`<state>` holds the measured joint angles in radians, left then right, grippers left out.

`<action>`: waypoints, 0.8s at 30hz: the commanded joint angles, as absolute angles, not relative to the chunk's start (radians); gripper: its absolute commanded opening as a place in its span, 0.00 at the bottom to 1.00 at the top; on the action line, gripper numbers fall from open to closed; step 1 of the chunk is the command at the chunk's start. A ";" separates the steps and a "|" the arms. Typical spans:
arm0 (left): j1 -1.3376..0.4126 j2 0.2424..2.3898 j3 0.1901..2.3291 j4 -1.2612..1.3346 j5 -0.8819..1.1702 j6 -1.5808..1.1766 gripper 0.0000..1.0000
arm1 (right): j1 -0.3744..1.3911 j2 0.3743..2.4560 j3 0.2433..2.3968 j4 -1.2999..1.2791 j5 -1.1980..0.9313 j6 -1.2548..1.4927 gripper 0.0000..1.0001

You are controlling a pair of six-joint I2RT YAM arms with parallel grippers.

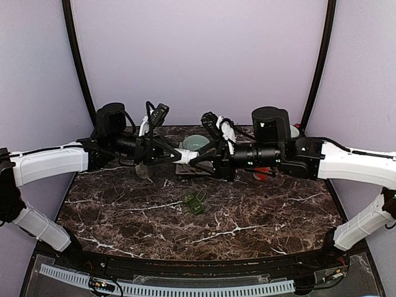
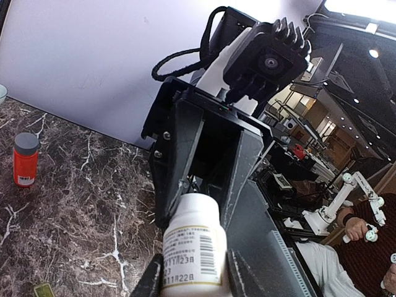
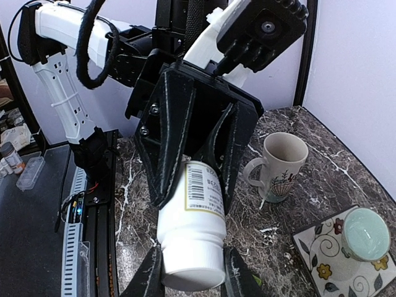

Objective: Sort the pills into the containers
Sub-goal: Unscrew the lid of the pill bottle.

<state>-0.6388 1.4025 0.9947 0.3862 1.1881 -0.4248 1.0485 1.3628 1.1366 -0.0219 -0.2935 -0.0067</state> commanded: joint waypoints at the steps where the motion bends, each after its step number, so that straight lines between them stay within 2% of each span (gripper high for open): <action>1: -0.653 1.390 1.027 0.458 1.223 -0.457 0.00 | 1.063 1.354 1.119 0.013 -0.238 -0.055 0.12; 6: -0.652 1.383 0.996 0.547 1.220 -0.520 0.00 | 1.065 1.339 1.135 -0.001 -0.236 -0.064 0.12; 17: -0.652 1.404 0.891 0.924 1.221 -0.803 0.00 | 1.075 1.329 1.184 -0.052 -0.220 -0.100 0.12; 24: -0.652 1.414 0.870 1.030 1.222 -0.877 0.00 | 1.084 1.344 1.217 -0.089 -0.208 -0.128 0.12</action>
